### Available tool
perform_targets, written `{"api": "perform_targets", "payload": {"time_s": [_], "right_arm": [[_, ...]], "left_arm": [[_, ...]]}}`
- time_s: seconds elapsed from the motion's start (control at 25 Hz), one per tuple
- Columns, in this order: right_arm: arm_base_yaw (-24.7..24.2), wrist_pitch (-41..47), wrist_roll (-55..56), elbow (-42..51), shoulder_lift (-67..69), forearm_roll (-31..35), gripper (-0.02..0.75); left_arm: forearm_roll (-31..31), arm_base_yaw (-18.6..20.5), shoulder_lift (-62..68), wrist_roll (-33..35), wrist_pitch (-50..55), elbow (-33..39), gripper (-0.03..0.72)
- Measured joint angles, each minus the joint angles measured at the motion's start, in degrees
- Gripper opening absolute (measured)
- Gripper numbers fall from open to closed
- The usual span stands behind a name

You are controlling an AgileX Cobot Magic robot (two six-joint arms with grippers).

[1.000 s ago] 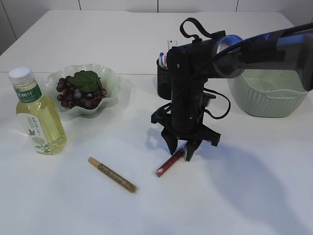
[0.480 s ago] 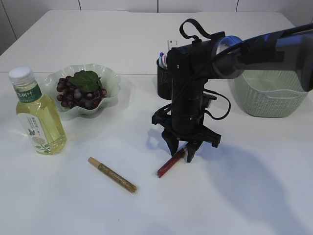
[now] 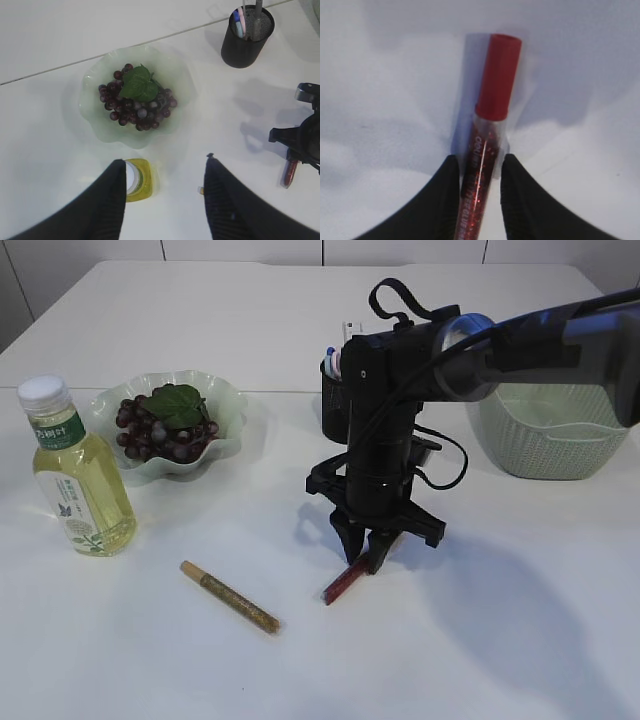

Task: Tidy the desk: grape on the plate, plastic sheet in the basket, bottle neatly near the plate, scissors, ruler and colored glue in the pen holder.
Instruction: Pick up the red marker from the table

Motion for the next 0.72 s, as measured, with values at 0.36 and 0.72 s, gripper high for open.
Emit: {"api": "perform_targets", "payload": {"time_s": [0.36, 0.72], "right_arm": [[0.00, 0.35, 1.29, 0.00, 0.00, 0.20, 0.228], [0.00, 0.35, 1.56, 0.00, 0.00, 1.27, 0.126]], "left_arm": [[0.00, 0.00, 0.00, 0.00, 0.00, 0.00, 0.372], [0.00, 0.00, 0.00, 0.00, 0.00, 0.00, 0.372]]}}
